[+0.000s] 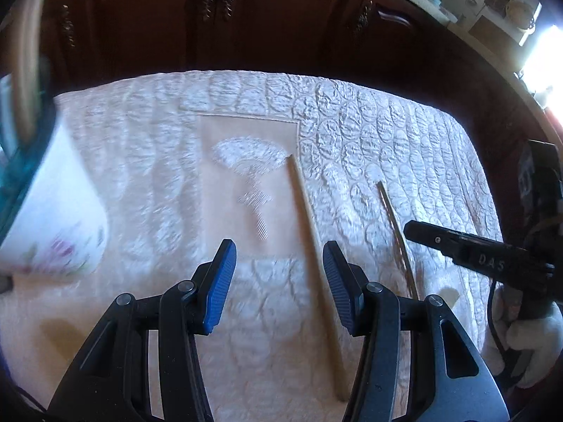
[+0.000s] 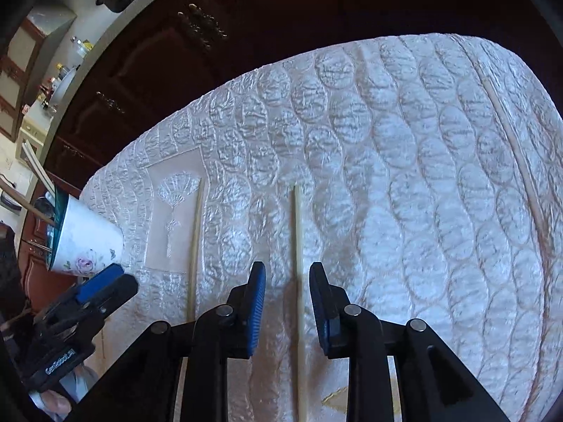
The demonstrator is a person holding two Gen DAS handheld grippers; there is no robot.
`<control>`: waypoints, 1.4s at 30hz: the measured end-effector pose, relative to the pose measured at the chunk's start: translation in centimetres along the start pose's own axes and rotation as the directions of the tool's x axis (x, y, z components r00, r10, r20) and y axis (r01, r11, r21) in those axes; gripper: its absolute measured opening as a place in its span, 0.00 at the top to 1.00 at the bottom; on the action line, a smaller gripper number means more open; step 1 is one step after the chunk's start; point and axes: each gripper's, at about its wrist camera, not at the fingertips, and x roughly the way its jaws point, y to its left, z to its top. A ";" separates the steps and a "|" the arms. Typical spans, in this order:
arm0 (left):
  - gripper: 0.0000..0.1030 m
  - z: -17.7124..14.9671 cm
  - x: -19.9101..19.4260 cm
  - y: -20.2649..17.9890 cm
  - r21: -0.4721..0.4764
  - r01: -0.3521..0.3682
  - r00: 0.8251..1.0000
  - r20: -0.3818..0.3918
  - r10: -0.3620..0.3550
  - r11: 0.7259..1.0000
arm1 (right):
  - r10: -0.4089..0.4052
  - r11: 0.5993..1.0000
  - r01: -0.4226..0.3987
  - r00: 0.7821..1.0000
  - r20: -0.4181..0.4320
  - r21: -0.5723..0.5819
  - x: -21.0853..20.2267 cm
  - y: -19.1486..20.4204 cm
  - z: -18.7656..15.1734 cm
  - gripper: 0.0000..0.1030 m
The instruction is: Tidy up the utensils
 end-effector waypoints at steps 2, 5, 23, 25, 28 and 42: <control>0.51 0.7 1.0 -0.5 -0.001 0.006 1.000 -0.011 -0.006 1.000 | -0.008 1.000 0.008 1.000 -0.003 -0.012 0.4 0.3 0.2 0.77; 0.51 1.7 2.6 -1.0 0.000 0.004 1.000 -0.024 -0.004 1.000 | -0.020 0.999 0.019 1.000 -0.020 -0.031 1.2 0.4 1.2 0.77; 0.91 4.3 7.6 -1.7 0.010 0.063 0.994 -0.087 -0.062 0.998 | 0.005 0.993 -0.007 1.000 -0.022 -0.115 2.5 1.8 3.7 0.95; 0.93 3.9 6.3 -1.5 0.008 0.068 0.996 -0.062 -0.067 0.998 | 0.022 0.992 -0.021 1.000 0.012 -0.126 0.7 2.2 3.6 0.95; 0.94 3.1 3.7 -1.8 0.019 0.094 0.995 -0.018 -0.094 0.995 | 0.046 0.990 -0.038 0.997 0.059 -0.139 -2.0 3.1 3.3 0.95; 0.67 3.5 5.0 -1.8 0.005 0.030 0.998 -0.055 -0.030 1.000 | 0.041 0.988 -0.020 0.990 0.133 -0.156 -8.5 2.2 0.6 0.95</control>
